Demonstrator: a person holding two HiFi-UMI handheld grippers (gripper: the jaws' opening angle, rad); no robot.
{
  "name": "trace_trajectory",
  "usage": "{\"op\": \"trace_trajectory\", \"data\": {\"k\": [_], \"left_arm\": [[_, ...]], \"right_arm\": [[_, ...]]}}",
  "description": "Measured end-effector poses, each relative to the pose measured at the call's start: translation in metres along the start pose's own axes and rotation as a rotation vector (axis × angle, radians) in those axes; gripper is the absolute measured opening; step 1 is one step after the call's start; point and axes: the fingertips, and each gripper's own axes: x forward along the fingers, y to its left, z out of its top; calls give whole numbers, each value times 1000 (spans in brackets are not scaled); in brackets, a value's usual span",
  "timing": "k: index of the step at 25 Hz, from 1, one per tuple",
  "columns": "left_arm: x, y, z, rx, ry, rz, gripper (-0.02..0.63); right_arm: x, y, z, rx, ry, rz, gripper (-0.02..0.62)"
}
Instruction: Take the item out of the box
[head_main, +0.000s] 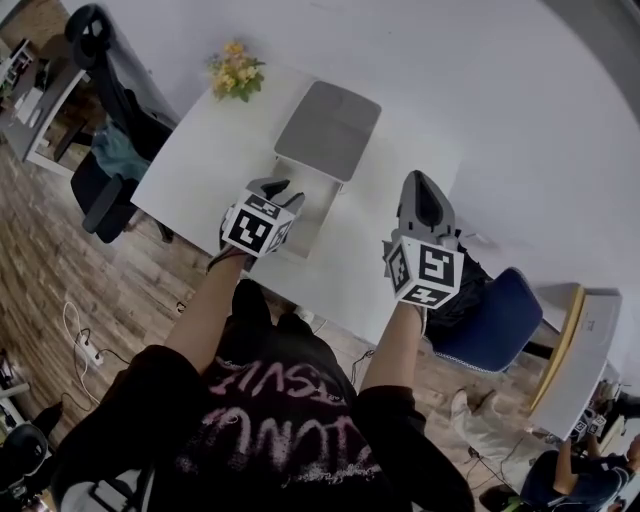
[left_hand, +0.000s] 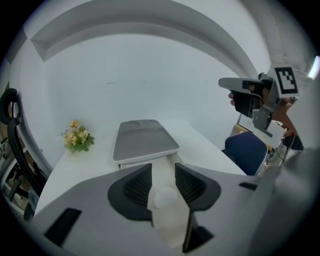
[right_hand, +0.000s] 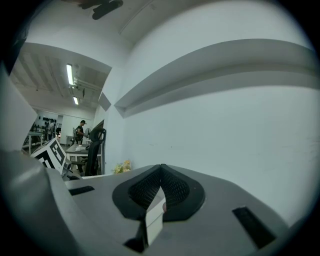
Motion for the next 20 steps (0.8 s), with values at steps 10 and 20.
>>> {"op": "trace_trajectory", "data": {"k": [10,20], "left_arm": [[34,-3,-54,6,226,-32,216],[53,-2,-68,60,284,-49,244]], "right_arm": [[-5,-12,-17,-15,46,-21,10],[-7,-27,-32,-21,76,-45,11]]}}
